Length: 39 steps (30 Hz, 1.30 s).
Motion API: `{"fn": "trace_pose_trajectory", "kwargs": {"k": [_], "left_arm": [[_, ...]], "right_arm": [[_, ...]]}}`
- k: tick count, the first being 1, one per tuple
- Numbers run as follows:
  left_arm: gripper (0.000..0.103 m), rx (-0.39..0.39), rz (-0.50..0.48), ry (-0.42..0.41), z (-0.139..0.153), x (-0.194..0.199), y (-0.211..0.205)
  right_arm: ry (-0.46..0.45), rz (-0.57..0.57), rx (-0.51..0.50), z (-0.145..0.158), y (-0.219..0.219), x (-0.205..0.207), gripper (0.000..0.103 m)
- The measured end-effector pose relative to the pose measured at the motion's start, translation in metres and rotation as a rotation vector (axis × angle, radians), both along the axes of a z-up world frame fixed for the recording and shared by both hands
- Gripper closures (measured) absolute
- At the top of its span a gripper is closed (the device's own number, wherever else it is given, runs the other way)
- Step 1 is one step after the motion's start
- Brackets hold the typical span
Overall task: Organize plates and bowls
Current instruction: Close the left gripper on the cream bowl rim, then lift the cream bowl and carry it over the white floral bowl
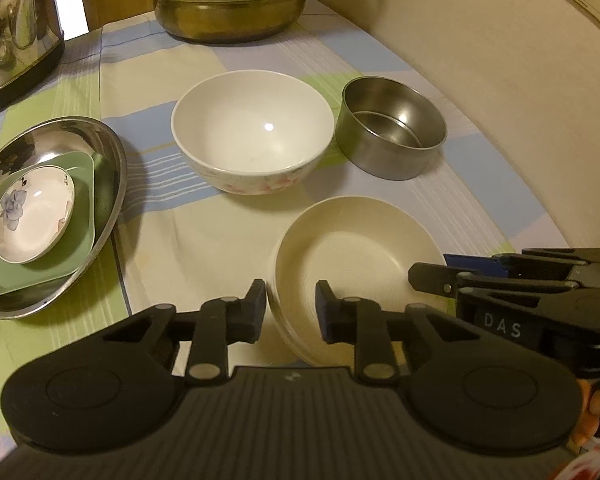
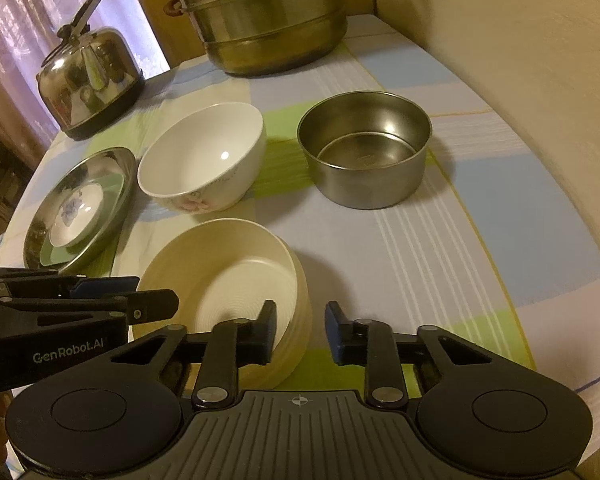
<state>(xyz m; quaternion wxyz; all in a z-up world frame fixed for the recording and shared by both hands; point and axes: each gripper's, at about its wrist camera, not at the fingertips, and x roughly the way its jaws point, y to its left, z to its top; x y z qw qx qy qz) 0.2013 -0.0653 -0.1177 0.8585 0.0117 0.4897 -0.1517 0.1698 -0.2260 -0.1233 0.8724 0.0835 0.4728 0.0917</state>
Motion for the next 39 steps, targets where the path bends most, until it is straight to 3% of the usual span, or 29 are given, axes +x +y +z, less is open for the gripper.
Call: {"fn": "trace_pose_trajectory", "kwargs": {"k": [11,39], "left_arm": [[0.091,0.002,-0.003,-0.003,0.000,0.001,0.001],[0.090,-0.060,0.027,-0.156,0.070,-0.002,0.016]], "right_arm": [[-0.004,0.017,-0.020,0.001,0.004,-0.001,0.088],[-0.111,0.035,-0.004,0.070,0.004,0.009,0.092]]}}
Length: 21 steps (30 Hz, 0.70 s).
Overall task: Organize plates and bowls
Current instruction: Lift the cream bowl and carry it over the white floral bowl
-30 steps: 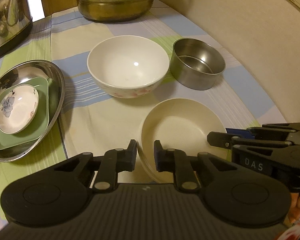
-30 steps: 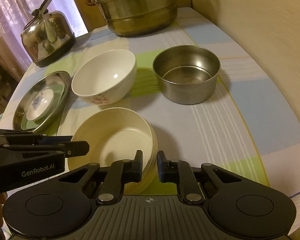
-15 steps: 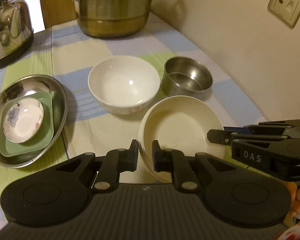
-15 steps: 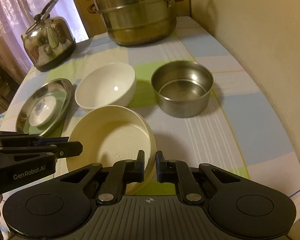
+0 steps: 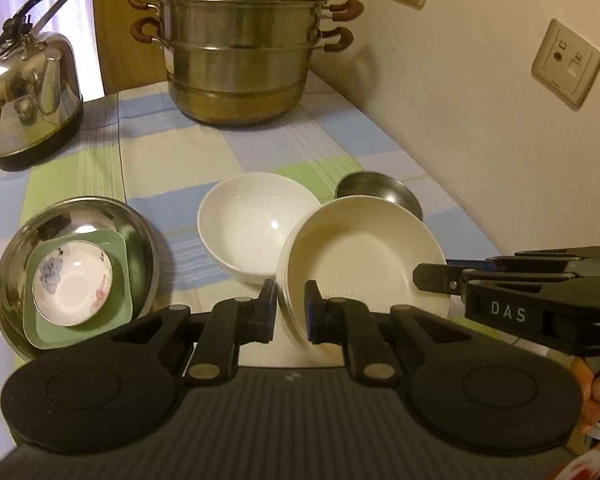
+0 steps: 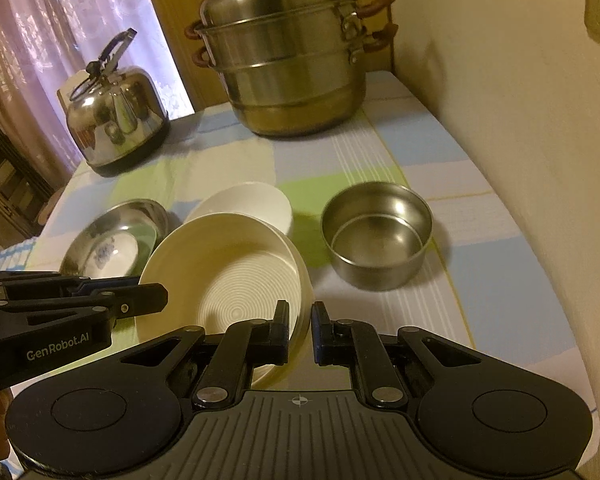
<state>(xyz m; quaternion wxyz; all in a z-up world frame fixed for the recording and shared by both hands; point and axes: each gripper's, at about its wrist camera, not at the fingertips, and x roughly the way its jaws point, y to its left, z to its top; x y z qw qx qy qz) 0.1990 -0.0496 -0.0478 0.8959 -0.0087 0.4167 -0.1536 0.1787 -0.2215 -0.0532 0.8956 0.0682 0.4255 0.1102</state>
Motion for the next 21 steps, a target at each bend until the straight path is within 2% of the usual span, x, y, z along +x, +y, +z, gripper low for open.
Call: {"fn": "trace_pose_trajectory", "kwargs": {"k": [21], "left_arm": [[0.090,-0.001,0.074,-0.053,0.012,0.045,0.022]], "right_arm": [[-0.063,0.031,0.016,0.016,0.023,0.062,0.092]]}}
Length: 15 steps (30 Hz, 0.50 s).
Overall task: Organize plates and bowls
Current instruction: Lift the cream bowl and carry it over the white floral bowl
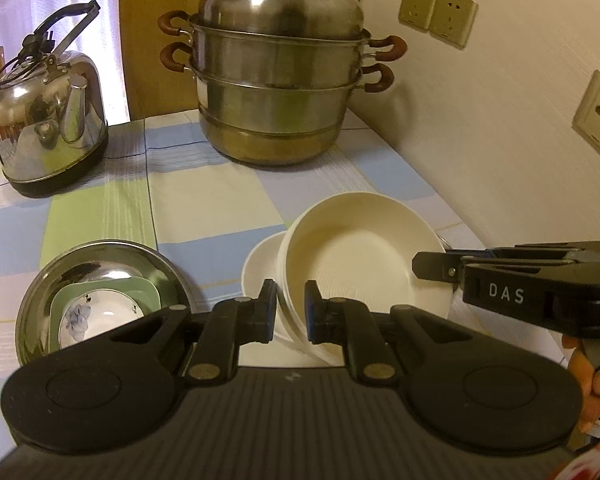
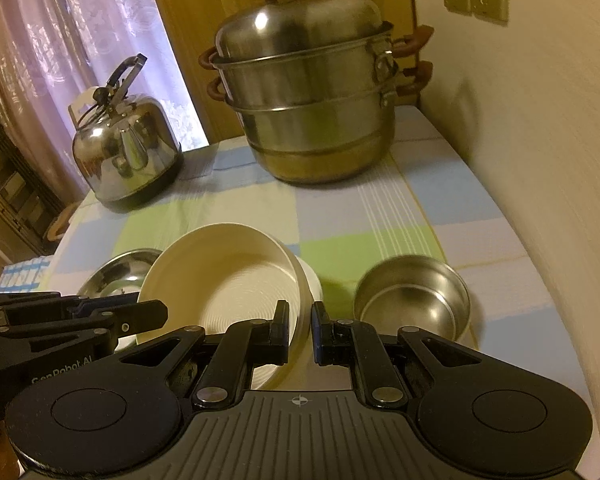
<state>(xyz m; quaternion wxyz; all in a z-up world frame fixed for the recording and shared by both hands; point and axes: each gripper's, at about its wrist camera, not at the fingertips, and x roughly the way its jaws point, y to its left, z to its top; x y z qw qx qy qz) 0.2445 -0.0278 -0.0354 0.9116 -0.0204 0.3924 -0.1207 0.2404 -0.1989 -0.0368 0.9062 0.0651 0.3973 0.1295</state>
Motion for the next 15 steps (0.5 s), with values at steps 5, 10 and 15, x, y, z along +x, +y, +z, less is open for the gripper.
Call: {"fn": "trace_pose_trajectory", "kwargs": {"k": [5,10,15], "left_arm": [[0.090,0.003,0.015,0.002,-0.002,0.010,0.002],[0.090,0.008,0.019,0.002,-0.005,0.021,0.002],[0.090,0.005,0.026,0.025,-0.012,0.034,0.004]], "right_arm": [[-0.009,0.009,-0.010,-0.001,0.006,0.011,0.092],[0.001,0.003,-0.003,-0.006,0.006,0.025,0.092],[0.019,-0.004,0.002,-0.013,0.006,0.038,0.092]]}}
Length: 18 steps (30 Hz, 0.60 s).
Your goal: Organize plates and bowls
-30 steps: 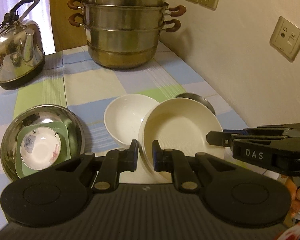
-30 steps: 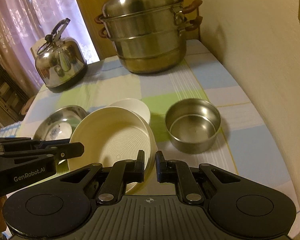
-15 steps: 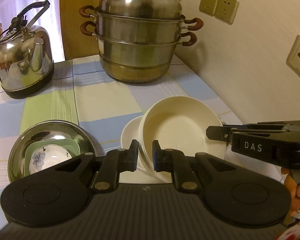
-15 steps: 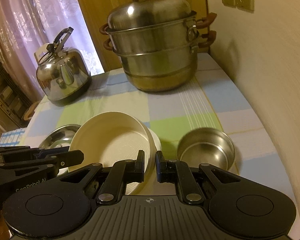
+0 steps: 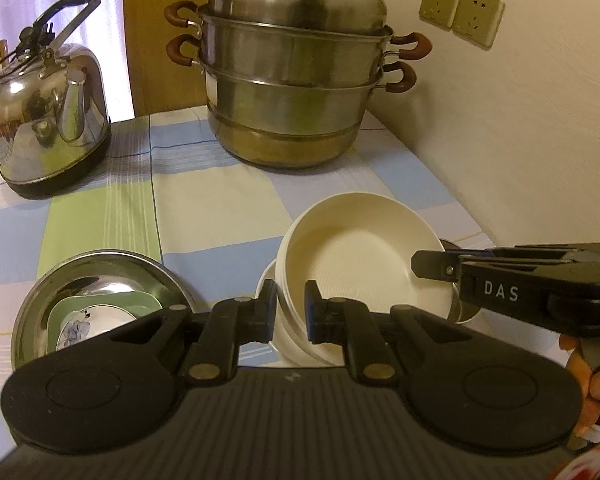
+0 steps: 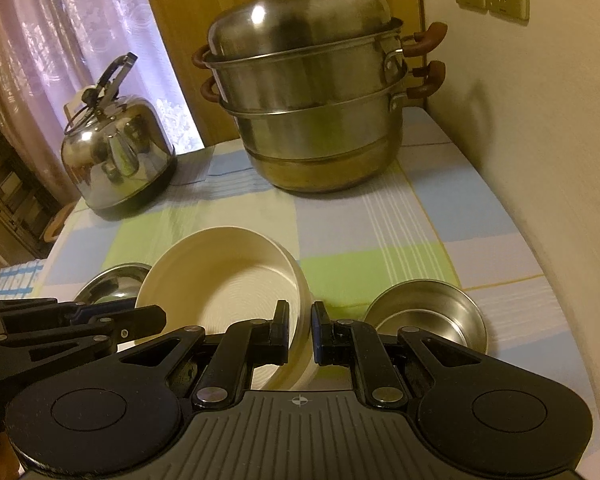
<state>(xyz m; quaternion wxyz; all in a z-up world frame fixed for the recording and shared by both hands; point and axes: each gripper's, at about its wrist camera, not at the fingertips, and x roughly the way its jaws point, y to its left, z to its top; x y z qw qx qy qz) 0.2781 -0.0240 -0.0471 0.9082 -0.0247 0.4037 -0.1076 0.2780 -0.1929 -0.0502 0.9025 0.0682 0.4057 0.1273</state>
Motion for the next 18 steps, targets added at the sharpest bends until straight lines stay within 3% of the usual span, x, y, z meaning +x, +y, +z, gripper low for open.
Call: {"fn": "trace_pose_trajectory", "kwargs": {"k": [18], "left_arm": [[0.090,-0.011,0.019,0.086,-0.026,0.025,0.006]], "right_arm": [[0.094,-0.002,-0.011,-0.029,0.006,0.029,0.092]]}}
